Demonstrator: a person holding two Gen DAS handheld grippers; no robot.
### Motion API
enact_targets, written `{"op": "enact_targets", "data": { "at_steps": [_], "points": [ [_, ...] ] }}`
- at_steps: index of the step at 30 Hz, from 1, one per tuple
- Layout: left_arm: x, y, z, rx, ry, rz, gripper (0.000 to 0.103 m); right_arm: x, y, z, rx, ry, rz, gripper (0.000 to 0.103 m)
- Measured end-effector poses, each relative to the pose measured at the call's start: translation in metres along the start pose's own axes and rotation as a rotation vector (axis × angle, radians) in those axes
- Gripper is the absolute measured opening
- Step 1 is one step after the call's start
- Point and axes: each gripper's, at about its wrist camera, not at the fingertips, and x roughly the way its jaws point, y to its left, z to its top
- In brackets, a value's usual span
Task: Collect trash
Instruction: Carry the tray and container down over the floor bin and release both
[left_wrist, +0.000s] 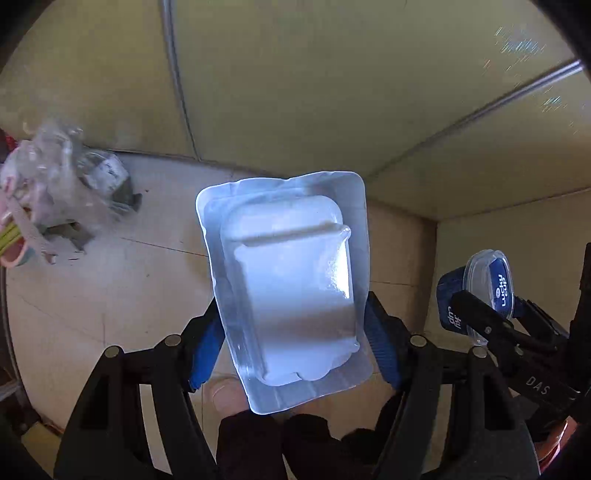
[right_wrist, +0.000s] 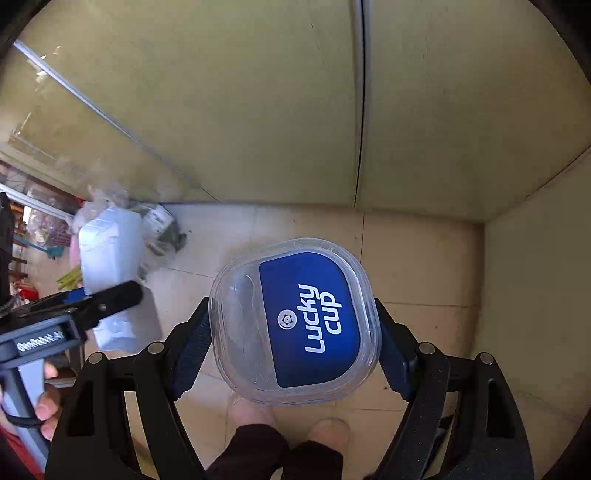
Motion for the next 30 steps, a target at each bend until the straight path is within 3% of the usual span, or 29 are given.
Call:
{"op": "enact_targets", "data": {
  "at_steps": [6,12,19,30],
  "points": [
    [0.118,0.016,-0.005,0.05,0.107,-0.007,0.07,0.073,-0.021,-0.014,0.009,0.015,0.013,0.078],
    [0.187,0.025,-0.012,0.043,0.16,-0.036,0.072,0.117,-0.028,-0.017,0.03,0.044,0.028,0.078],
    [0.221,0.019,-0.018,0.055,0.211,-0.042,0.075,0.133,-0.032,-0.018,0.037,0.052,0.031,0.078],
    [0.205,0.028,-0.023,0.078,0.135,-0.075,0.08,0.143,-0.031,-0.009,-0.001,0.011,0.063,0.076]
  ]
}}
